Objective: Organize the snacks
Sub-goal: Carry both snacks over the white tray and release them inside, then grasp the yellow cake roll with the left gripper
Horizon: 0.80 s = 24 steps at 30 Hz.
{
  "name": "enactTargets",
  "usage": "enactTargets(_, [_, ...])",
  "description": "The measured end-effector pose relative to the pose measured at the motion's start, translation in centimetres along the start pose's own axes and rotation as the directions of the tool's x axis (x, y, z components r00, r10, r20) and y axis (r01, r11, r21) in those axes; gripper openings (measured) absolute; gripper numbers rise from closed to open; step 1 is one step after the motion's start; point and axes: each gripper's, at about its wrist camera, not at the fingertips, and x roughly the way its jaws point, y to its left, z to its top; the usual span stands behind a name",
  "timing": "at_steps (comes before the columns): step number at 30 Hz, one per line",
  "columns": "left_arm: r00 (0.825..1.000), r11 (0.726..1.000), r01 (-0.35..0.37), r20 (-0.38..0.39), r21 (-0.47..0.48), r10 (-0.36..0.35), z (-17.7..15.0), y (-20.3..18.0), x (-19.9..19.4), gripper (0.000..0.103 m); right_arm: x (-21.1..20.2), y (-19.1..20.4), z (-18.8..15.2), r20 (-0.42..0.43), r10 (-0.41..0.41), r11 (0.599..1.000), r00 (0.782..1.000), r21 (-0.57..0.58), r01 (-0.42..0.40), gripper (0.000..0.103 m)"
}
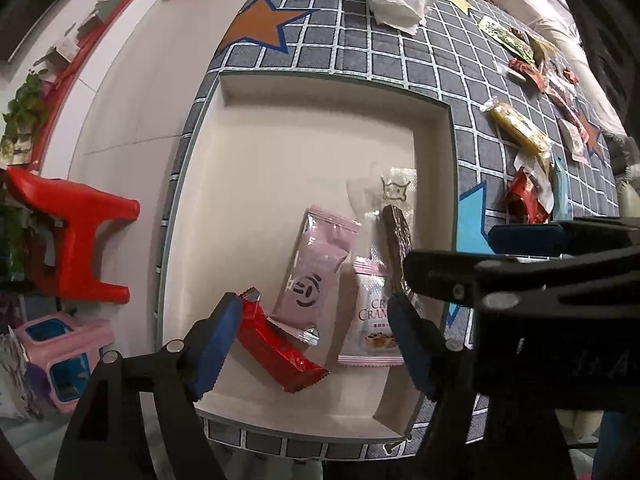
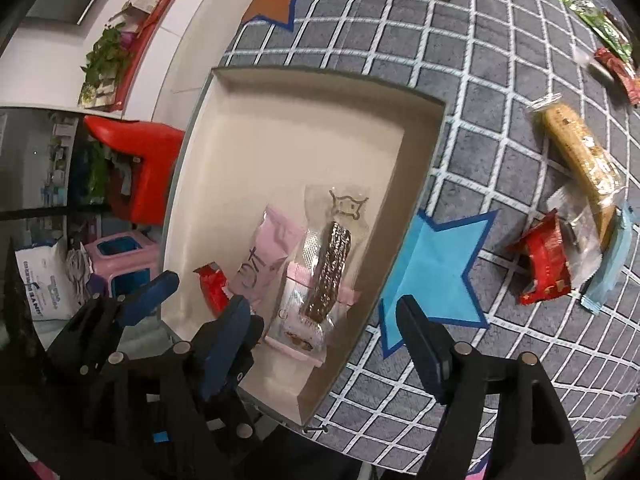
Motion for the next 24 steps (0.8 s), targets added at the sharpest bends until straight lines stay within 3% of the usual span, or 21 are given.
enactTargets(1, [1.0, 1.0, 0.0, -0.002, 0.004, 0.0, 0.0, -0.2, 0.0, 0.079, -0.1, -0.3, -0.1, 0.0, -0.003, 1.0, 1.0, 0.008, 0.003, 0.077])
enactTargets(3, [1.0, 1.0, -0.009, -0.007, 0.013, 0.009, 0.2, -0.6, 0.0, 0.079, -0.5, -1.0, -0.2, 0.004, -0.005, 1.0, 1.0, 0.026, 0.005, 0.102])
enactTargets(4, [1.0, 1.0, -0.009, -0.006, 0.018, 0.009, 0.3, -0.9, -0.1, 0.079, -0.7, -1.4, -0.3, 0.013, -0.004, 0.999, 1.0, 0.033, 0.004, 0.103])
enactTargets(8, [1.0, 0.999, -0.004, -0.006, 0.039, 0.004, 0.7, -2.2, -0.4, 0.079, -1.0, -3.5, -1.2, 0.007, -0.032, 0.997, 0.999, 0.066, 0.032, 0.103])
enactTargets(14, [1.0, 0.993, 0.026, 0.007, 0.112, -0.027, 2.1, -5.7, -1.3, 0.079, -1.6, -9.5, -3.4, -0.01, -0.046, 0.978, 0.999, 0.205, 0.047, 0.103])
enactTargets(19, [0.997, 0.979, 0.071, -0.006, 0.191, -0.071, 3.5, -10.1, -1.6, 0.079, -2.8, -15.2, -5.9, 0.002, -0.058, 0.935, 0.998, 0.35, 0.054, 0.103])
enactTargets(24, [0.989, 0.968, 0.149, -0.034, 0.201, -0.145, 5.8, -14.5, -1.3, 0.079, -4.4, -20.0, -8.2, 0.014, -0.074, 0.892, 0.997, 0.449, 0.06, 0.103])
